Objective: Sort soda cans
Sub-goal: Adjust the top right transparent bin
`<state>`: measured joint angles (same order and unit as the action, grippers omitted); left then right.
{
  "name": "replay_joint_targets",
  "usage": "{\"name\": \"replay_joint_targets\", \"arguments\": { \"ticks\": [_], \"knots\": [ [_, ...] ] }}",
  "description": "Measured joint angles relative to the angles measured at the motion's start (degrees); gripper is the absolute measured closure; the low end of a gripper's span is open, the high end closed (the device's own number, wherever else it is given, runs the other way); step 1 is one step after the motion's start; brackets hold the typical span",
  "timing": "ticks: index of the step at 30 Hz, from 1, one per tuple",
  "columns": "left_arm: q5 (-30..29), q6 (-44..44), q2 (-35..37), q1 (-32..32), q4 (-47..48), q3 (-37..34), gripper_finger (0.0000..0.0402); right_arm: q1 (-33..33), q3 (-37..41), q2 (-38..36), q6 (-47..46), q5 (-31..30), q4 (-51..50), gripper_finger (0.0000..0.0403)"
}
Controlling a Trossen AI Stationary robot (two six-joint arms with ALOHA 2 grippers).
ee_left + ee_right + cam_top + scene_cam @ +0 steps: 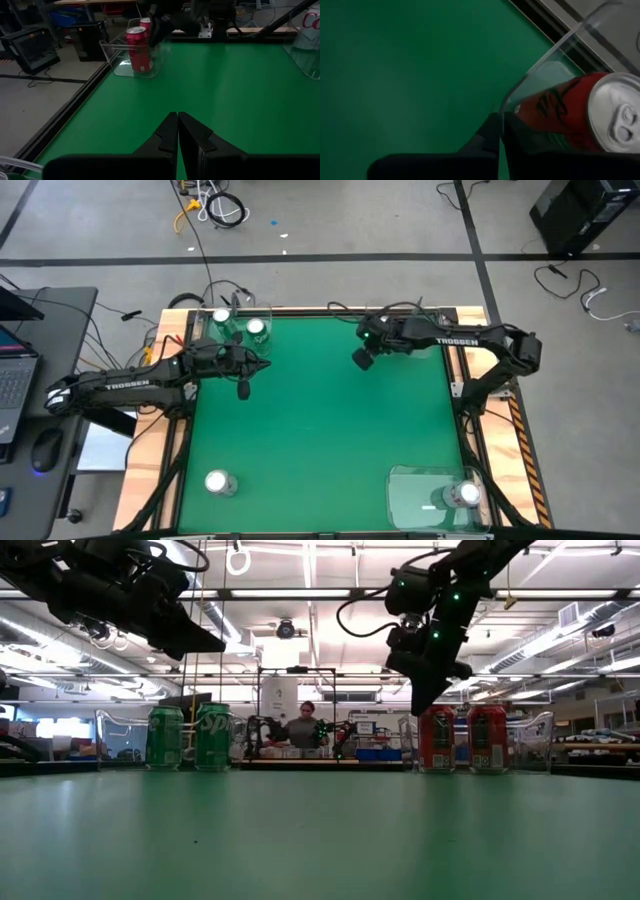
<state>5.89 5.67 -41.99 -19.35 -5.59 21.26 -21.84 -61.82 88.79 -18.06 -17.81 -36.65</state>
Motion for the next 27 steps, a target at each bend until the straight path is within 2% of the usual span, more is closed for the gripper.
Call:
{"name": "replay_joint_targets", "arguments": {
  "ticks": [7, 17, 22, 27],
  "knots": [
    [0.0, -0.1, 0.0, 0.0, 0.0, 0.0, 0.0381, 2.3, -0.1, -0.4, 4.3, 4.7, -2.4, 0.0395],
    [0.0, -0.1, 0.0, 0.0, 0.0, 0.0, 0.0381, 6.1, 0.2, -5.0, 5.4, 9.7, -14.9, 0.0401],
    [0.0, -0.1, 0.0, 0.0, -0.1, 0.0, 0.0381, 7.1, 0.2, -8.4, 5.2, 10.1, -18.5, 0.0398],
    [0.1, -0.3, 0.0, 0.0, 0.0, 0.0, 0.0381, 7.9, 0.1, -10.2, 3.1, 10.6, -18.2, 0.0379]
  ]
}}
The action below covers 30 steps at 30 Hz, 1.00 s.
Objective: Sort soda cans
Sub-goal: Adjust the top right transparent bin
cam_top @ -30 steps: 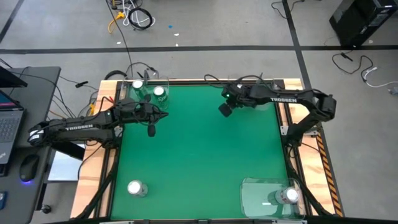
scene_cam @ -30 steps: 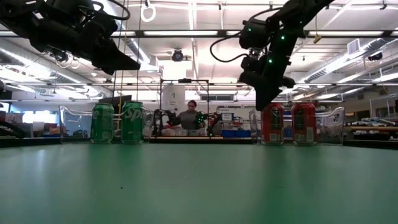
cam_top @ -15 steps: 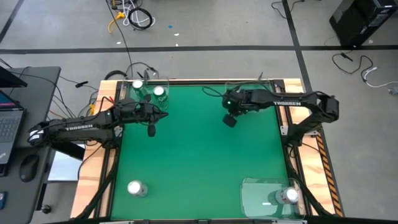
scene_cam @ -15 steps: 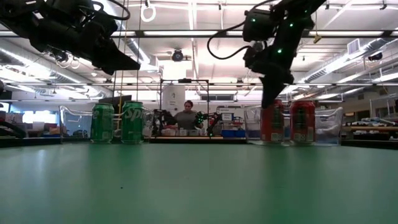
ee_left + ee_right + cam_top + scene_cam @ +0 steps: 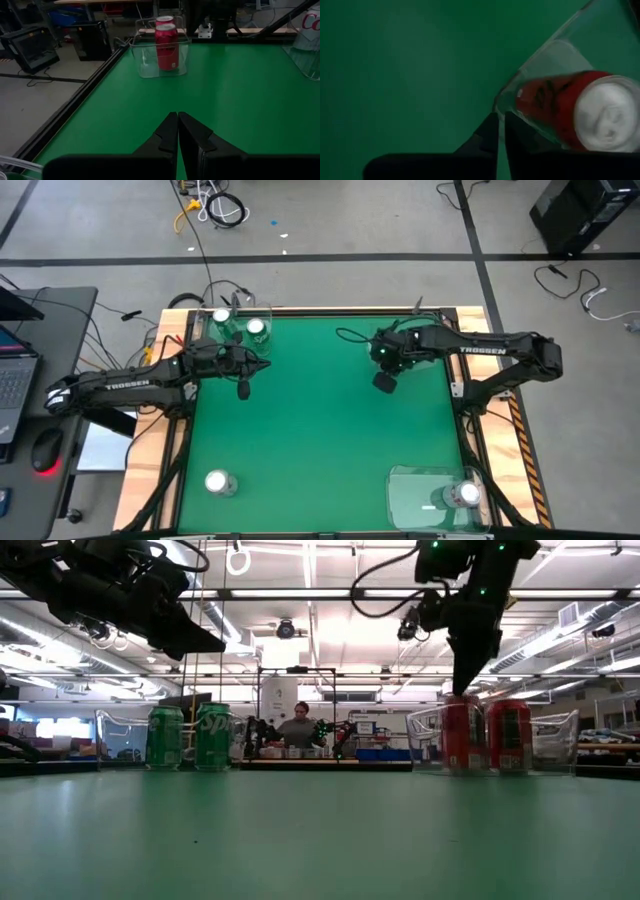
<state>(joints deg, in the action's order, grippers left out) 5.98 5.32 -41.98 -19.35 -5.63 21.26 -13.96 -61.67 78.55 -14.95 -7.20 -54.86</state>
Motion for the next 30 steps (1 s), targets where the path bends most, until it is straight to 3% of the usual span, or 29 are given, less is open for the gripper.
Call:
{"name": "replay_joint_targets", "arguments": {
  "ticks": [8, 13, 17, 21, 25, 30],
  "knots": [
    [0.1, 0.0, 0.0, 0.0, 0.0, 0.0, 0.0381, 0.1, 0.0, -2.5, -7.2, -0.2, -0.1, 0.0314],
    [0.1, 0.0, 0.0, 0.0, 0.0, 0.0, 0.0381, 0.2, -0.1, -5.2, -20.7, -1.4, -7.8, 0.0289],
    [0.1, 0.0, 0.0, 0.0, 0.0, 0.0, 0.0381, -0.3, -0.1, -6.1, -35.7, -5.6, -19.3, 0.0305],
    [0.1, 0.0, 0.0, 0.0, 0.0, 0.0, 0.0381, -0.9, -0.1, -5.8, -46.6, -6.5, -26.9, 0.035],
    [0.0, 0.0, 0.0, 0.0, 0.0, 0.0, 0.0381, -2.6, 0.4, -5.5, -53.8, -7.6, -33.0, 0.0396],
    [0.0, 0.1, 0.0, 0.0, 0.0, 0.0, 0.0381, -6.5, 4.1, -5.5, -57.1, -8.2, -34.7, 0.0392]
  ]
}}
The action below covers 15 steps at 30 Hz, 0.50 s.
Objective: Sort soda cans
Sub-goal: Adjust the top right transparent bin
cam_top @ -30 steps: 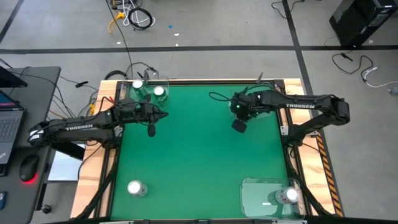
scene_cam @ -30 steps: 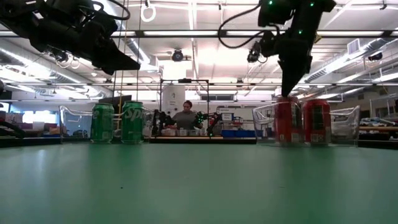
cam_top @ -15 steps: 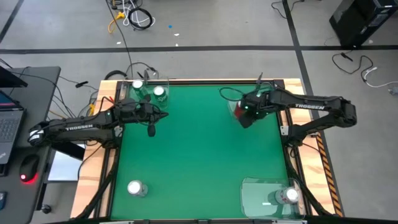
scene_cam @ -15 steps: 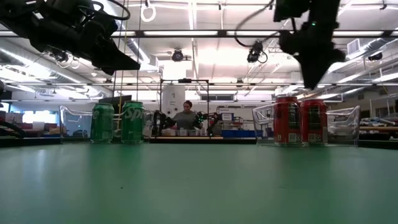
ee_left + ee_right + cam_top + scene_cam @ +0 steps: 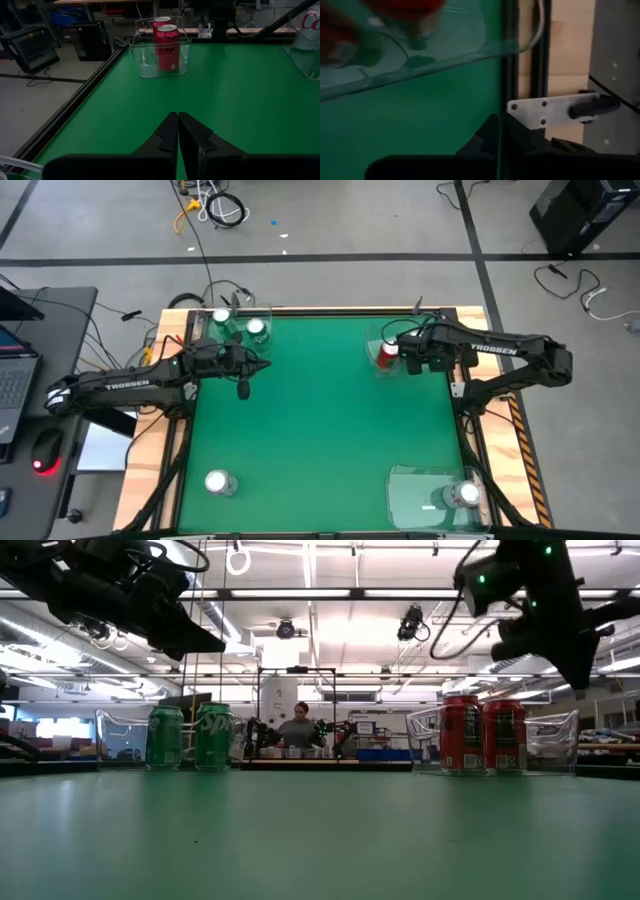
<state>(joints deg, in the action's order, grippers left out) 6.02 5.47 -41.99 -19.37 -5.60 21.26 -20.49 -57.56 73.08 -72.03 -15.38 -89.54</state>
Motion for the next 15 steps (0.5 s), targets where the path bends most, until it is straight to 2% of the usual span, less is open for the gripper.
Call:
{"name": "replay_joint_targets", "arguments": {
  "ticks": [9, 15],
  "knots": [
    [0.0, 0.1, 0.0, 0.0, 0.6, 0.0, 0.0381, -10.6, 6.8, 0.0, 3.2, -2.9, 3.4, 0.04],
    [0.0, 0.1, 0.0, 0.0, 0.7, 0.0, 0.0381, -17.4, 9.3, 0.0, 8.9, -5.8, 12.0, 0.0402]
  ]
}}
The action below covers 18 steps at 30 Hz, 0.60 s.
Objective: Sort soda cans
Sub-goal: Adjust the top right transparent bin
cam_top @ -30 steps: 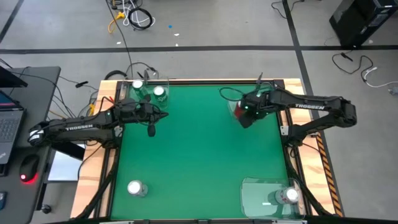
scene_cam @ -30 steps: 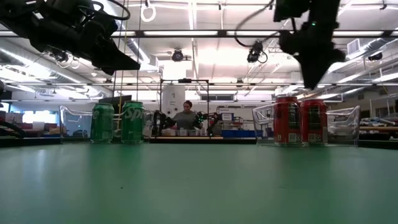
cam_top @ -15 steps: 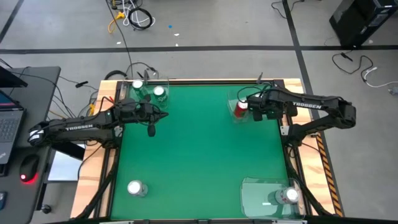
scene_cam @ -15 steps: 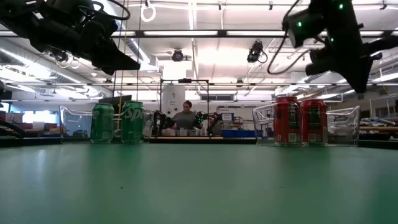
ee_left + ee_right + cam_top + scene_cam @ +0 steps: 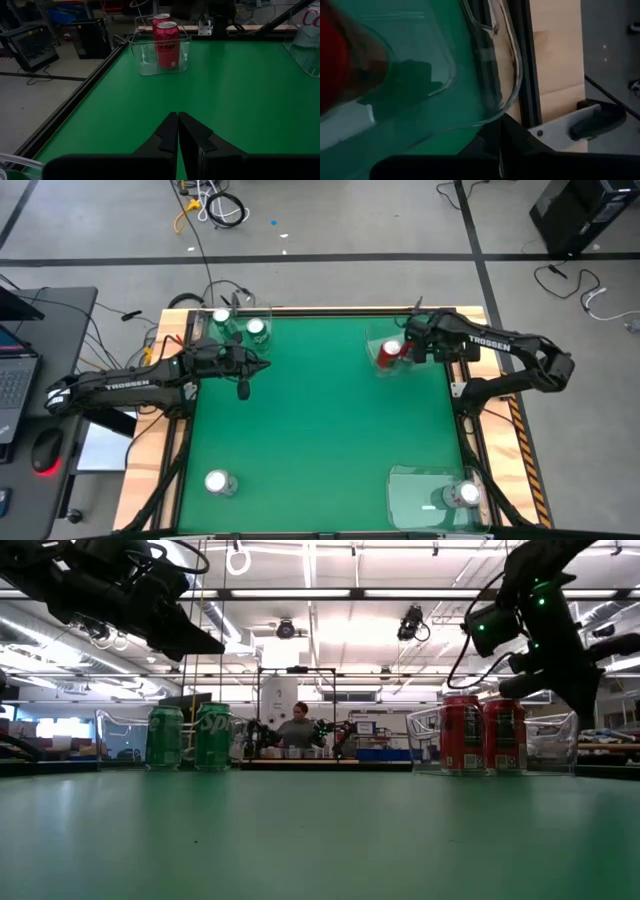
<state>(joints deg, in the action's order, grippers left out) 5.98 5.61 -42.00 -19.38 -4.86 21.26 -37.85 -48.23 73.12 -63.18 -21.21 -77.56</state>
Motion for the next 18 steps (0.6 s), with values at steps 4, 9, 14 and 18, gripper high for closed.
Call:
{"name": "replay_joint_targets", "arguments": {
  "ticks": [4, 9, 14, 18],
  "knots": [
    [0.0, 0.0, 0.0, 0.0, 0.0, 0.0, 0.0381, -2.8, 0.8, 0.0, 2.2, -4.9, 5.3, 0.0402],
    [0.0, 0.0, 0.0, 0.0, 0.1, 0.0, 0.0381, -4.9, 1.0, 0.0, 6.9, -8.2, 12.8, 0.0402],
    [0.0, 0.0, 0.0, 0.0, 0.1, 0.0, 0.0381, -6.8, 1.0, 0.0, 14.8, -8.6, 24.0, 0.0402],
    [0.0, -0.1, 0.0, 0.0, 0.1, 0.0, 0.0381, -7.0, -1.5, 0.0, 20.2, -7.4, 25.2, 0.0401]
  ]
}}
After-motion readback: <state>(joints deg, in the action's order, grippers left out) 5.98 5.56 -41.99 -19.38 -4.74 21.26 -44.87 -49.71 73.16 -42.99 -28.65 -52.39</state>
